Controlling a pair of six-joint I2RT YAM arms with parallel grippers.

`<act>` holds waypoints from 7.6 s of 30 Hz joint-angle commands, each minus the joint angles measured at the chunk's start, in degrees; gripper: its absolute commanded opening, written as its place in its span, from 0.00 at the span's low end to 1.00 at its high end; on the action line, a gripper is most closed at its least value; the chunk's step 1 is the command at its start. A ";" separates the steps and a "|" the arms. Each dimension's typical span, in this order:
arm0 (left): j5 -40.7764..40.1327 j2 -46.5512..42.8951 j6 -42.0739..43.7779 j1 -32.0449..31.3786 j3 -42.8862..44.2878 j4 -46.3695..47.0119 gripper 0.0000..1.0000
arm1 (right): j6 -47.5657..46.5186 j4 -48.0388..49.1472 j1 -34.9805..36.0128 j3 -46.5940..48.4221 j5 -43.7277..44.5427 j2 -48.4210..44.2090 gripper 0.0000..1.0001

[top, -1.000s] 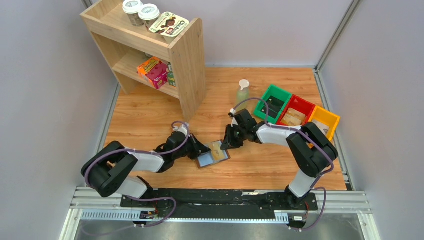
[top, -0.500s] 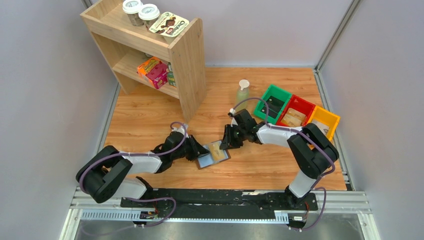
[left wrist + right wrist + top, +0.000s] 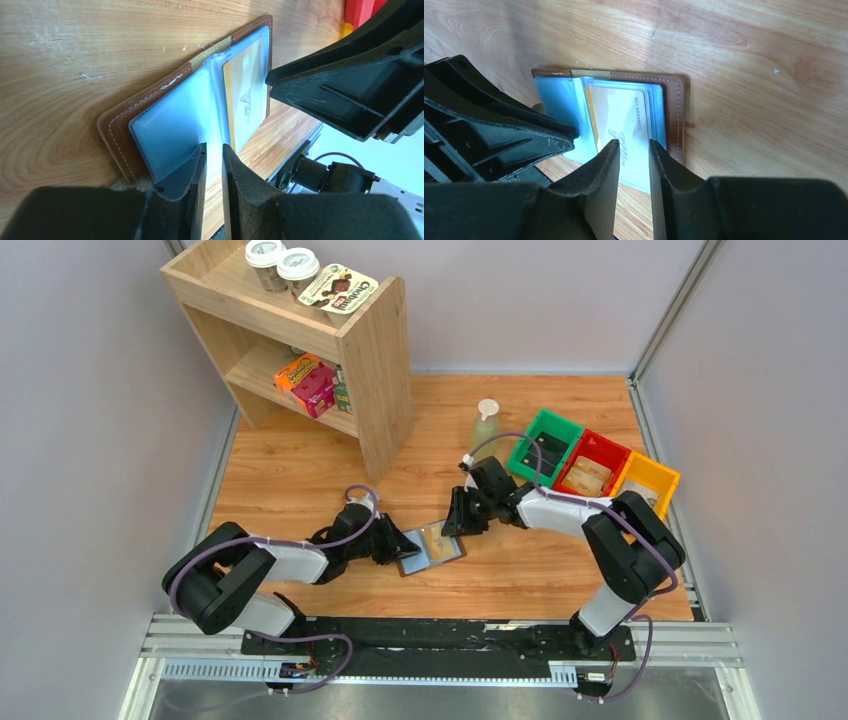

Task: Take the credit cards out of the card holder
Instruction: Remove the credit card from the card holder, then place the credit card in the storage box.

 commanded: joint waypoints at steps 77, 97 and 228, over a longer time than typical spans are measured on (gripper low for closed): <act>0.97 -4.74 -5.54 0.18 0.12 9.08 0.05 | 6.24 3.28 -0.85 -5.29 1.07 8.73 0.22; -4.65 -16.60 1.40 0.27 1.70 -18.07 0.01 | 5.18 3.01 -0.94 -4.86 2.12 5.82 0.23; -27.95 -43.15 54.67 11.96 29.12 -70.39 0.83 | -20.56 -35.04 -53.58 27.40 -2.80 3.18 0.00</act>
